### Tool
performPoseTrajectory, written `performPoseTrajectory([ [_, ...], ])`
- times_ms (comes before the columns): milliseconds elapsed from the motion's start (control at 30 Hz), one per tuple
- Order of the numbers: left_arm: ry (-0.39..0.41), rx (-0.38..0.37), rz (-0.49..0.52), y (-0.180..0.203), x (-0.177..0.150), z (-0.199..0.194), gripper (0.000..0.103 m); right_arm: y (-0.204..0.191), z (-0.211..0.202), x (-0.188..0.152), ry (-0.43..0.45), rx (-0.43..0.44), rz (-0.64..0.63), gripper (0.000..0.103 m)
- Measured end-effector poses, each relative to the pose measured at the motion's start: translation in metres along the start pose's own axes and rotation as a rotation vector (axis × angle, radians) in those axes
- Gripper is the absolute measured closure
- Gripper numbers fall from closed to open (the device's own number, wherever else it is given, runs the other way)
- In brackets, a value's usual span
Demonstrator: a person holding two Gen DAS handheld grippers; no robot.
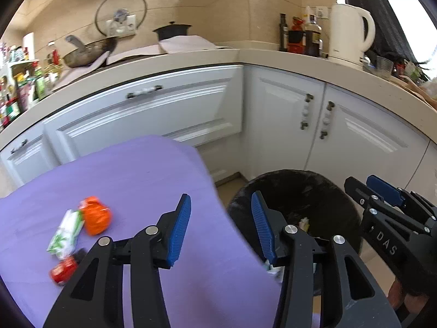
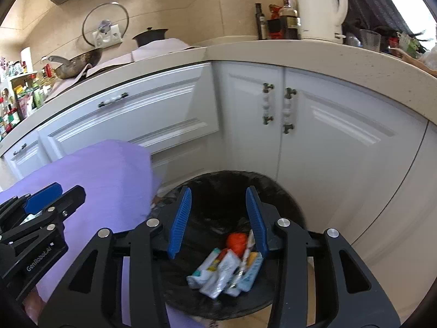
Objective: Collect trash
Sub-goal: 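Withdraw both open tools from the bin back over the table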
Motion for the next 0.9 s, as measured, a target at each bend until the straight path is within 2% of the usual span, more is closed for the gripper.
performPoseTrajectory([
  [100,-0.004,0.036,-0.010,-0.025,-0.007,-0.010,0.052,-0.022,-0.001,-0.004,-0.012,0.025,-0.006,0.062],
  [267,0.000,0.126,-0.032,-0.076,-0.024,-0.028,0.051,-0.068,0.000,-0.011,-0.041,0.091,-0.030,0.062],
  [567,-0.035,0.288,-0.133,-0.182,-0.064,-0.061,0.048,-0.169,0.005,-0.034,-0.107,0.227,-0.108,0.062],
  [900,-0.085,0.432,-0.224,-0.279,-0.107,-0.083,0.048,-0.250,0.017,-0.060,-0.196,0.292,-0.198,0.062],
])
Point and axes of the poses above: each gripper's, at about its wrist camera, not at the fingertips, and z roughly the way its jaws point, y to its right, x to its top, the point moved 7 cm from there along z, roughly the way its jaws point, and after that the axes turned 6 degrees about x, right-handed, at the moved point
